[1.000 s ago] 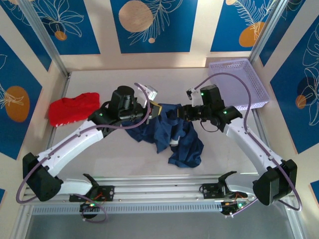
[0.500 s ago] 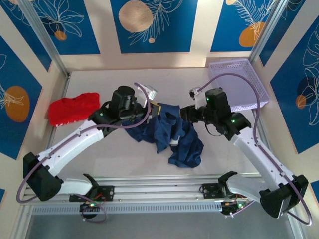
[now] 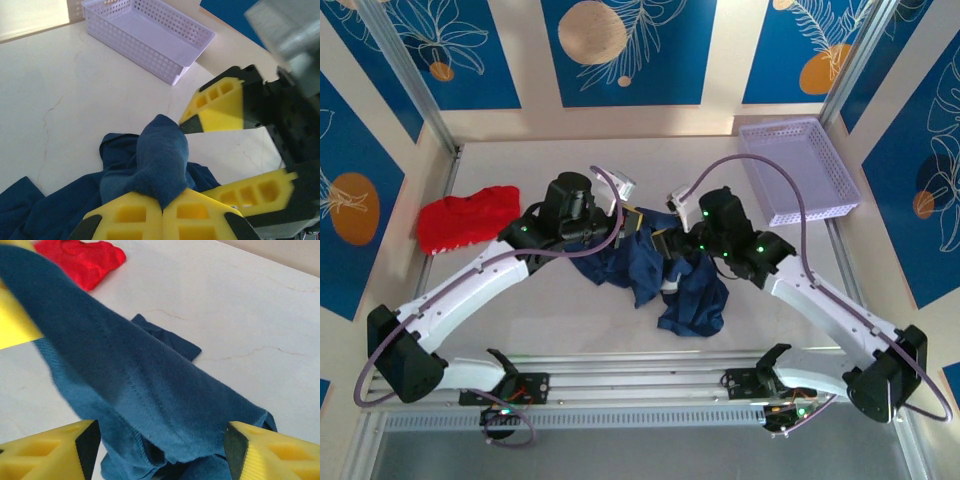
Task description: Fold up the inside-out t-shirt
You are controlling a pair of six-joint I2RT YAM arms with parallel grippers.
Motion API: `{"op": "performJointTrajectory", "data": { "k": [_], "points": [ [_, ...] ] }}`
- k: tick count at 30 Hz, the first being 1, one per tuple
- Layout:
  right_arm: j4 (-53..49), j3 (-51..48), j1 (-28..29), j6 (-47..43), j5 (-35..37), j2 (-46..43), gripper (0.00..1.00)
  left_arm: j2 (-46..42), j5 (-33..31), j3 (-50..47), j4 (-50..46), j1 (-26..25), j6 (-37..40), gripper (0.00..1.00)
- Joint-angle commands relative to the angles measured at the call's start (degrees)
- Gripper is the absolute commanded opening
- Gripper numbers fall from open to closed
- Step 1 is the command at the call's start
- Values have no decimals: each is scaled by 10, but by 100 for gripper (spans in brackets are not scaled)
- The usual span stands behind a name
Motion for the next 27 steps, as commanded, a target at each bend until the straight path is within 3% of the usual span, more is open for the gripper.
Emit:
{"op": "performJointTrajectory", "data": {
  "k": [1,9,15,21,26,27],
  "points": [
    [32,-7,21,-36,92,22,71,0,4,21,-6,6,1,0],
    [79,-29,32,-33,191,36,70,-1,0,21,-6,6,-2,0],
    [74,-40,28,-24,242,26,60,-4,-8,19,-6,6,-3,0],
    [55,-46,14,-6,211,1,38,-1,-20,20,-8,6,-3,0],
    [32,-26,-17,41,100,-27,13,14,-34,17,-15,6,7,0],
    [28,-21,-26,52,76,-32,12,17,-36,15,-17,6,9,0]
  ]
}}
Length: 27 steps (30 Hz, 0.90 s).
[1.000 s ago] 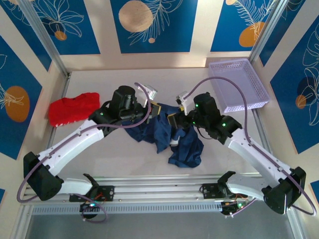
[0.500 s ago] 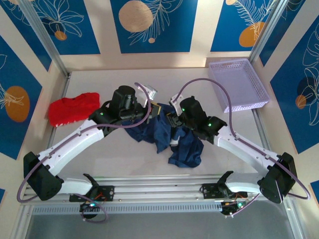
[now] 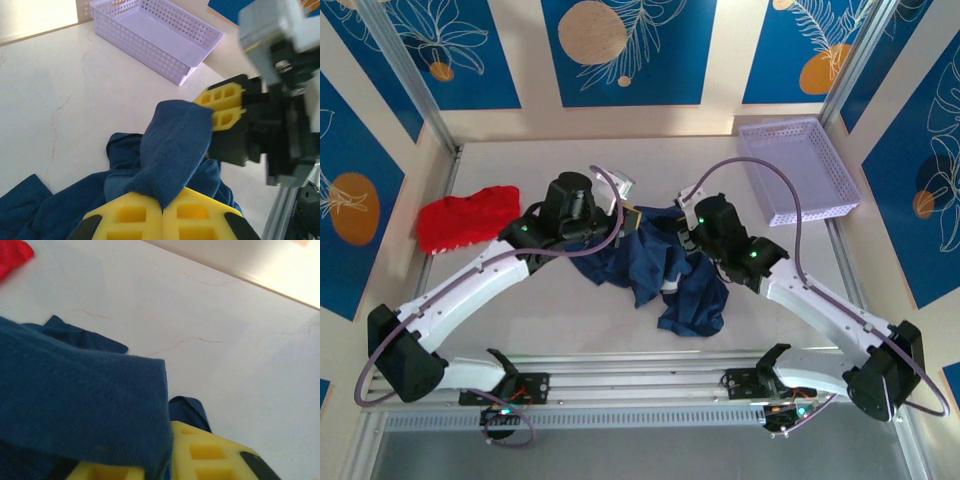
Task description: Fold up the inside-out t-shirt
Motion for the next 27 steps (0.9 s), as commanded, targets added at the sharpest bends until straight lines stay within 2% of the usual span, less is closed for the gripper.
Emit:
{"op": "performJointTrajectory", "data": {
  "k": [1,6,13,15,22,24,27],
  "points": [
    [-22,28,-34,51,-107,-28,12,16,-17,9,-13,6,11,0],
    [-47,51,-87,96,-184,-19,16,12,19,-18,17,6,8,0],
    [-38,59,-100,101,-204,11,18,3,50,-30,32,5,10,0],
    [-37,64,-100,101,-210,17,16,5,49,-29,28,5,13,0],
    [-50,96,-100,111,-237,17,1,26,52,-54,40,3,9,0],
    [-58,109,-100,121,-239,17,0,29,58,-71,58,0,8,0],
    [-69,139,-100,144,-242,28,0,22,75,-107,104,-6,2,5]
  ]
}}
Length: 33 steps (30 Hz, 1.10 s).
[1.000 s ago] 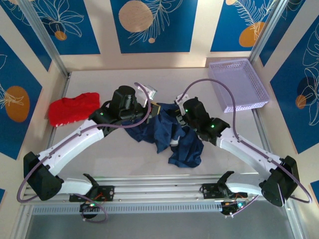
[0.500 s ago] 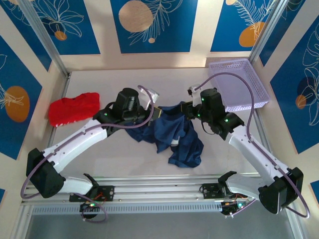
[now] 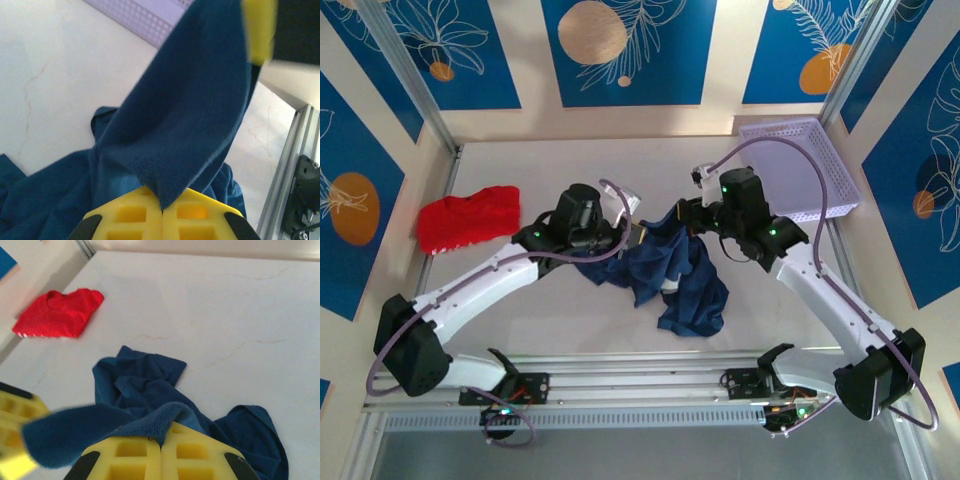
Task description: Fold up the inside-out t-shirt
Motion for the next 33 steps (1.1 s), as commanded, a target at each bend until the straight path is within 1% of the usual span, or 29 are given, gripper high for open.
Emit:
{"op": "performJointTrajectory", "data": {
  "k": [1,3,7,9,11,19,24,27,30,33],
  "points": [
    [-19,49,-3,34,-22,11,0,-3,37,-40,67,-8,1,8],
    [-37,76,-1,46,-27,26,0,-11,49,-64,104,-15,4,14],
    [-74,119,7,64,-39,50,0,-25,52,-104,159,-34,30,29],
    [-88,134,14,67,-33,59,0,-31,52,-118,173,-38,45,36],
    [-99,146,18,67,-29,66,0,-41,40,-129,178,-38,62,42],
    [-114,172,40,63,-26,91,0,-82,-113,-143,143,-39,109,59],
    [-114,178,42,60,-27,94,0,-59,-177,-106,86,-38,144,67],
    [-115,178,43,58,-28,94,0,-48,-217,-91,67,-35,152,68],
    [-115,177,43,54,-23,93,0,-61,-208,-96,59,-25,155,68],
    [-115,179,42,51,-23,93,0,-85,-170,-111,59,-9,153,69]
  ]
}}
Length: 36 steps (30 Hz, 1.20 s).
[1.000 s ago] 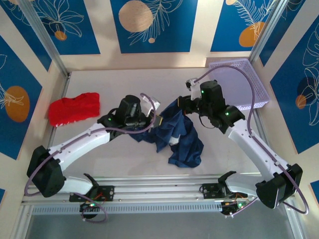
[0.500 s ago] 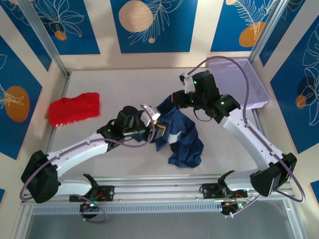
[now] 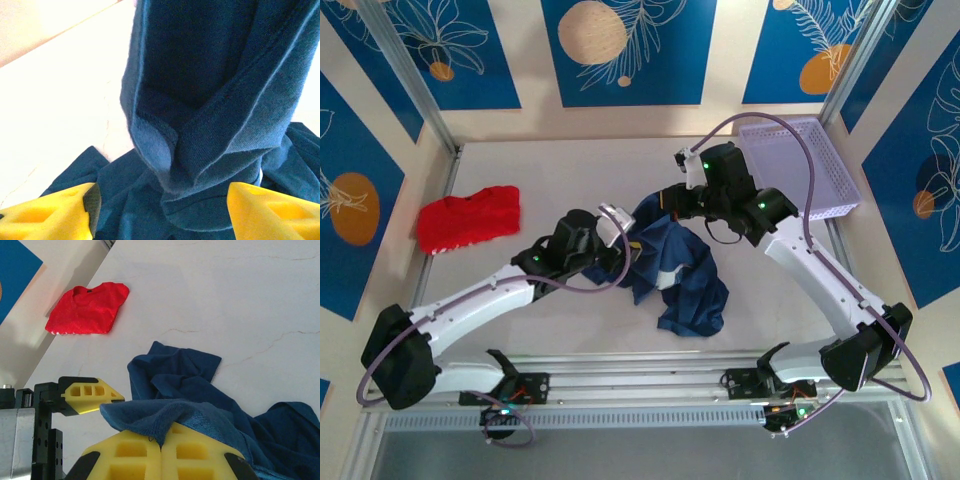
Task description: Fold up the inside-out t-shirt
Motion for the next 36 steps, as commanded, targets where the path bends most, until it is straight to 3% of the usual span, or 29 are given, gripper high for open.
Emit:
{"op": "performJointTrajectory", "data": {
  "k": [1,4,9,16,21,30,36],
  "points": [
    [-2,22,3,-6,-5,2,0,-33,24,-2,-14,19,14,69],
    [1,23,3,-7,-7,2,0,-34,68,-3,-13,26,21,71],
    [4,21,4,-7,-13,2,0,-15,72,13,-6,31,34,80],
    [6,19,4,-9,-15,3,0,35,101,59,0,38,37,81],
    [3,19,3,-12,-13,2,0,60,116,77,10,40,28,66],
    [9,18,-4,-16,-13,4,0,54,145,70,2,50,26,23],
    [13,18,-7,-11,-9,13,0,35,193,57,-3,51,29,10]
  ]
}}
